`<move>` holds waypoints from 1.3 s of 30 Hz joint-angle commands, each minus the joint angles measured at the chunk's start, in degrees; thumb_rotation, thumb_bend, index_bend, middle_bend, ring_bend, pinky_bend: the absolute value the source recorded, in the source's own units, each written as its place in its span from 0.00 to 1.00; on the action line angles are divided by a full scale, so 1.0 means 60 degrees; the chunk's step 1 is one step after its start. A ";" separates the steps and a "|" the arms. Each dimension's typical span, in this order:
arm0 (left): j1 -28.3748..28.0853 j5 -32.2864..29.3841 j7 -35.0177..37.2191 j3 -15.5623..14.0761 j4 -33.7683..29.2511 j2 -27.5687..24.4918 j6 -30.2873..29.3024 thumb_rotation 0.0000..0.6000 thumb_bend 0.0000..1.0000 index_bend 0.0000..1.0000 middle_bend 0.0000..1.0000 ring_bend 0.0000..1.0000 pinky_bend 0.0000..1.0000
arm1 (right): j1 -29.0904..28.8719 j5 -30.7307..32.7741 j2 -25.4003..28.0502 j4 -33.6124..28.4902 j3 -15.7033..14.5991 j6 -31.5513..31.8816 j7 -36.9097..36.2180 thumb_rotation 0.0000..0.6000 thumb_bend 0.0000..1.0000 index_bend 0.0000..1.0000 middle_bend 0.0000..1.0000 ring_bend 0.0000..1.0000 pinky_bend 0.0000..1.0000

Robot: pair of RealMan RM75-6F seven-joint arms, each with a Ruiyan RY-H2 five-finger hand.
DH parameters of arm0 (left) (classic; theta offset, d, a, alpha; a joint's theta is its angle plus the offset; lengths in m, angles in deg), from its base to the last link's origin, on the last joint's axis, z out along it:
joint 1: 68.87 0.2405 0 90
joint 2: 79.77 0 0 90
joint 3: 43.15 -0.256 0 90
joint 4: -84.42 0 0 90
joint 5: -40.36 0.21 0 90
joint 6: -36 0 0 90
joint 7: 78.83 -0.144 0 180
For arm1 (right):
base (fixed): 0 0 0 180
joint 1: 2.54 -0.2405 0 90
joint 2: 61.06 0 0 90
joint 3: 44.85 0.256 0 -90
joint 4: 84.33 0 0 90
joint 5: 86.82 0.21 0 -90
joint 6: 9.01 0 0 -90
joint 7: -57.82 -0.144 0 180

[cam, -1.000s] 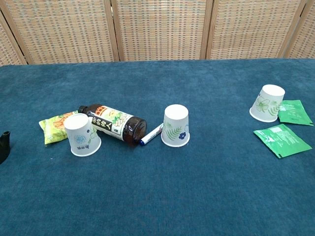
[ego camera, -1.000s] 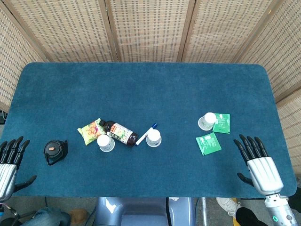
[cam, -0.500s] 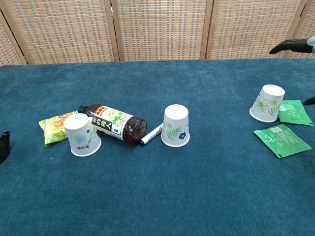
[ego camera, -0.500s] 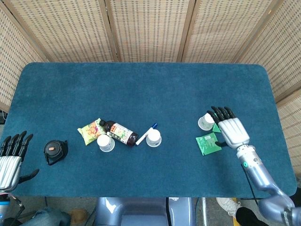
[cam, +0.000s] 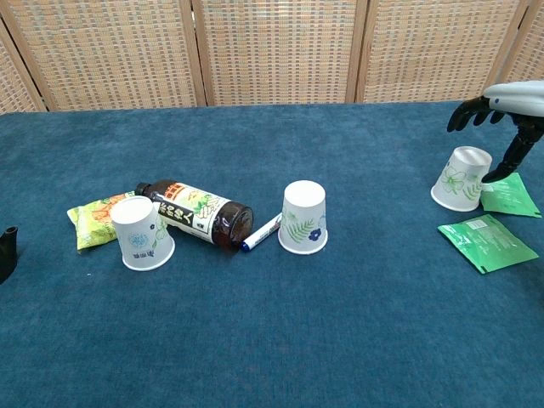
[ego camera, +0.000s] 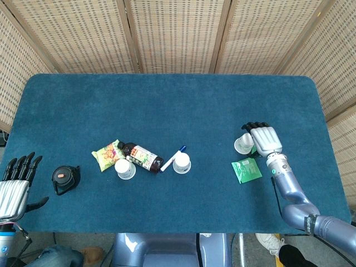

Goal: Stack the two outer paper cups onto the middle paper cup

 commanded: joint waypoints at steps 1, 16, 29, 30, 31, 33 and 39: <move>0.0008 -0.0006 0.0022 -0.0005 -0.0010 -0.0004 -0.0029 1.00 0.00 0.00 0.00 0.00 0.00 | -0.0145 0.0027 -0.0317 0.0521 -0.0089 -0.0045 -0.0208 1.00 0.29 0.28 0.30 0.24 0.27; -0.0065 -0.0144 -0.0030 -0.0083 -0.0070 -0.0034 0.0074 1.00 0.00 0.00 0.00 0.00 0.00 | -0.0405 0.0399 -0.0727 0.1439 -0.0183 -0.0308 -0.0756 1.00 0.44 0.39 0.45 0.41 0.42; -0.0105 -0.0159 -0.0044 -0.0125 -0.0101 -0.0043 0.0086 1.00 0.00 0.00 0.00 0.00 0.00 | -0.0122 -0.1081 0.0857 -0.1564 -0.0020 0.0749 -0.1603 1.00 0.49 0.41 0.47 0.43 0.44; -0.0107 -0.0151 -0.0039 -0.0135 -0.0106 -0.0048 0.0090 1.00 0.00 0.00 0.00 0.00 0.00 | -0.0110 -0.1255 0.1032 -0.1929 -0.0004 0.0799 -0.1705 1.00 0.49 0.41 0.47 0.43 0.44; -0.0108 -0.0142 -0.0032 -0.0145 -0.0110 -0.0053 0.0092 1.00 0.00 0.00 0.00 0.00 0.00 | -0.0107 -0.1429 0.1190 -0.2279 0.0009 0.0842 -0.1794 1.00 0.50 0.41 0.47 0.43 0.44; -0.0113 -0.0114 -0.0014 -0.0162 -0.0119 -0.0063 0.0093 1.00 0.00 0.00 0.00 0.00 0.00 | -0.0143 -0.1770 0.1443 -0.2885 0.0026 0.0924 -0.1860 1.00 0.51 0.41 0.47 0.43 0.44; -0.0120 -0.0016 0.0063 -0.0220 -0.0141 -0.0105 0.0095 1.00 0.00 0.00 0.00 0.00 0.00 | -0.0451 -0.2282 0.1555 -0.3781 0.0065 0.1028 -0.1546 1.00 0.52 0.41 0.47 0.43 0.44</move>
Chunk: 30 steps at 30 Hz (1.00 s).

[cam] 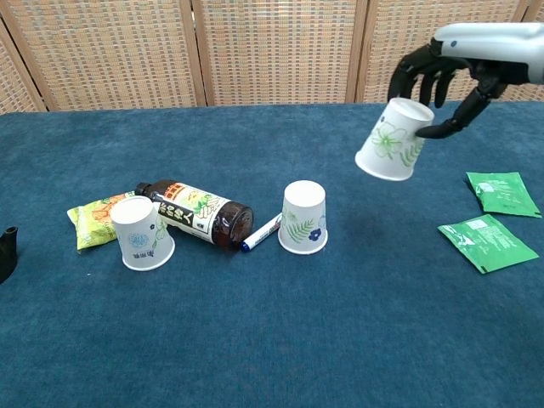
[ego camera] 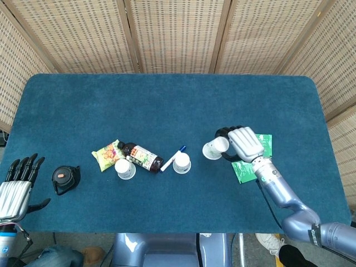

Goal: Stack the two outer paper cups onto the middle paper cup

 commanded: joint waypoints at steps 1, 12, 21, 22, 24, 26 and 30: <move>0.0001 0.0022 0.0032 -0.0017 -0.0005 -0.0016 -0.0003 1.00 0.00 0.00 0.00 0.00 0.00 | -0.0299 -0.0237 0.0059 -0.0460 0.0050 0.0018 0.0301 1.00 0.52 0.41 0.47 0.43 0.44; -0.0049 -0.0087 0.0278 0.0001 0.0024 -0.0142 0.0087 1.00 0.00 0.00 0.00 0.00 0.00 | -0.2004 0.2075 -0.1459 -0.0601 0.0190 -0.0147 0.3712 1.00 0.51 0.41 0.47 0.43 0.44; -0.0081 -0.0139 0.0245 -0.0023 0.0008 -0.0141 0.0146 1.00 0.00 0.00 0.00 0.00 0.00 | -0.2587 0.3358 -0.1701 -0.1021 -0.0037 0.0297 0.4922 1.00 0.52 0.41 0.47 0.43 0.44; -0.0082 -0.0139 0.0246 -0.0025 0.0003 -0.0145 0.0144 1.00 0.00 0.00 0.00 0.00 0.00 | -0.2630 0.3461 -0.1699 -0.1056 -0.0076 0.0347 0.5001 1.00 0.52 0.41 0.47 0.43 0.44; -0.0084 -0.0142 0.0254 -0.0024 0.0004 -0.0148 0.0137 1.00 0.00 0.00 0.00 0.00 0.00 | -0.2691 0.3634 -0.1674 -0.1120 -0.0127 0.0420 0.5087 1.00 0.52 0.41 0.47 0.43 0.44; -0.0087 -0.0140 0.0266 -0.0029 0.0006 -0.0155 0.0139 1.00 0.00 0.00 0.00 0.00 0.00 | -0.2734 0.3729 -0.1645 -0.1169 -0.0160 0.0474 0.5117 1.00 0.51 0.41 0.47 0.43 0.44; -0.0092 -0.0134 0.0284 -0.0034 -0.0004 -0.0167 0.0135 1.00 0.00 0.00 0.00 0.00 0.00 | -0.2809 0.3795 -0.1609 -0.1143 -0.0274 0.0570 0.5171 1.00 0.52 0.41 0.47 0.43 0.44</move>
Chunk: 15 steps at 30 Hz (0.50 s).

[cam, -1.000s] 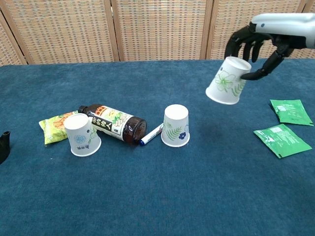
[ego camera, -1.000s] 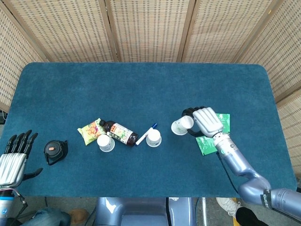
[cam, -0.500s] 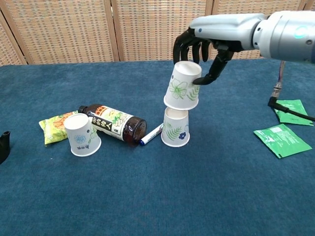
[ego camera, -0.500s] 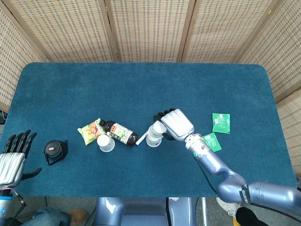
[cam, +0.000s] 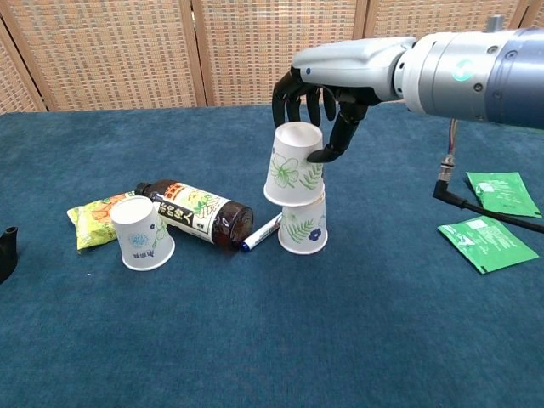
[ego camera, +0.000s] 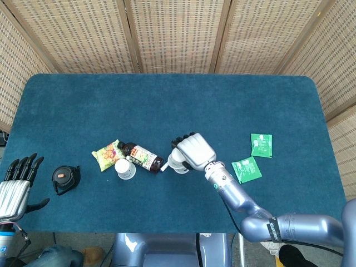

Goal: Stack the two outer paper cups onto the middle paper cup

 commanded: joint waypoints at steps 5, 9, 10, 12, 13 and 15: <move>-0.0012 -0.0018 -0.0009 -0.0012 0.0002 0.0012 0.0018 1.00 0.00 0.00 0.00 0.00 0.00 | -0.0108 0.0212 0.0074 0.0019 -0.0169 0.0082 0.0040 1.00 0.51 0.40 0.46 0.43 0.44; -0.0023 -0.0038 -0.0029 -0.0014 0.0001 0.0015 0.0034 1.00 0.00 0.00 0.00 0.00 0.00 | -0.0186 0.0493 0.0263 -0.0110 -0.0289 -0.0226 -0.0092 1.00 0.29 0.23 0.30 0.29 0.40; -0.0024 -0.0042 -0.0027 -0.0014 0.0001 0.0014 0.0033 1.00 0.00 0.00 0.00 0.00 0.00 | -0.0216 0.0621 0.0336 -0.0178 -0.0299 -0.0304 -0.0117 1.00 0.15 0.12 0.20 0.21 0.34; -0.0029 -0.0062 -0.0021 -0.0003 0.0008 0.0014 0.0033 1.00 0.00 0.00 0.00 0.00 0.00 | -0.0239 0.0781 0.0425 -0.0329 -0.0267 -0.0282 -0.0232 1.00 0.01 0.01 0.06 0.10 0.22; -0.0034 -0.0080 -0.0016 0.0002 0.0011 0.0015 0.0041 1.00 0.00 0.00 0.00 0.00 0.00 | -0.0216 0.0763 0.0440 -0.0392 -0.0253 -0.0157 -0.0289 1.00 0.00 0.00 0.02 0.07 0.16; -0.0045 -0.0096 -0.0026 0.0000 0.0019 0.0019 0.0063 1.00 0.00 0.00 0.00 0.00 0.00 | -0.0192 0.0701 0.0502 -0.0458 -0.0295 -0.0022 -0.0295 1.00 0.00 0.00 0.00 0.04 0.10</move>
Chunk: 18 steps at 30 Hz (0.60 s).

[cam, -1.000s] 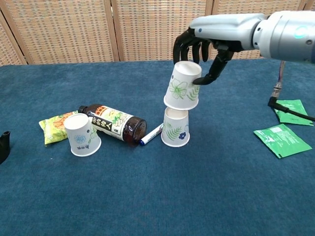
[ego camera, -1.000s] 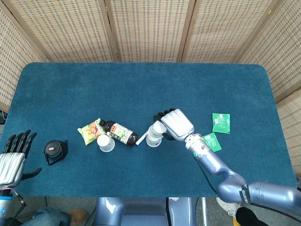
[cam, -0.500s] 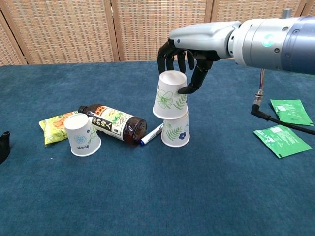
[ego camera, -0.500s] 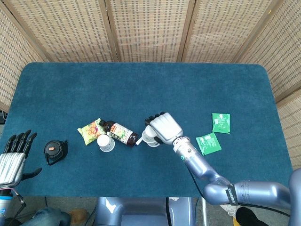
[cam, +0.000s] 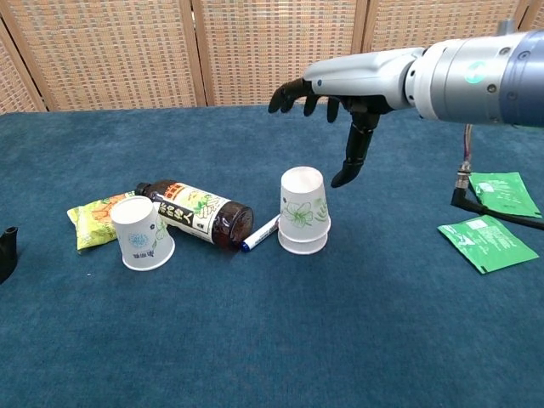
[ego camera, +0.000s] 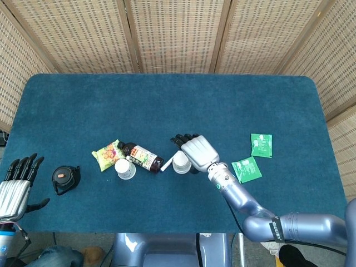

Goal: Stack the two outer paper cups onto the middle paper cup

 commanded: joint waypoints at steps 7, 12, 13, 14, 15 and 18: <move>-0.0020 -0.0059 -0.0027 0.0007 0.0030 0.0025 0.0025 1.00 0.00 0.00 0.00 0.00 0.00 | 0.0432 -0.0704 0.0664 -0.0330 -0.0425 0.0602 -0.0201 1.00 0.00 0.00 0.00 0.00 0.00; -0.0096 -0.0086 -0.0038 0.0069 0.0120 0.0086 0.0074 1.00 0.00 0.00 0.00 0.00 0.00 | 0.1532 -0.2791 0.1306 0.0123 -0.1340 0.1351 -0.0981 1.00 0.00 0.00 0.00 0.00 0.00; -0.0159 -0.0053 -0.0035 0.0092 0.0216 0.0135 0.0128 1.00 0.00 0.00 0.00 0.00 0.00 | 0.1975 -0.3679 0.1480 0.0425 -0.1713 0.1812 -0.1317 1.00 0.00 0.00 0.00 0.00 0.00; -0.0235 0.0035 -0.0021 0.0096 0.0365 0.0179 0.0197 1.00 0.00 0.00 0.00 0.00 0.00 | 0.2422 -0.4630 0.1583 0.0871 -0.2056 0.2340 -0.1813 1.00 0.00 0.00 0.00 0.00 0.00; -0.0303 0.0140 0.0013 0.0088 0.0511 0.0201 0.0257 1.00 0.00 0.00 0.00 0.00 0.00 | 0.2782 -0.5177 0.1624 0.1236 -0.2270 0.2807 -0.2188 1.00 0.00 0.00 0.00 0.00 0.00; -0.0503 0.0390 0.0183 0.0180 0.0975 0.0315 0.0314 1.00 0.00 0.00 0.00 0.00 0.00 | 0.3745 -0.6096 0.1655 0.2013 -0.2774 0.3862 -0.3295 1.00 0.00 0.00 0.00 0.00 0.00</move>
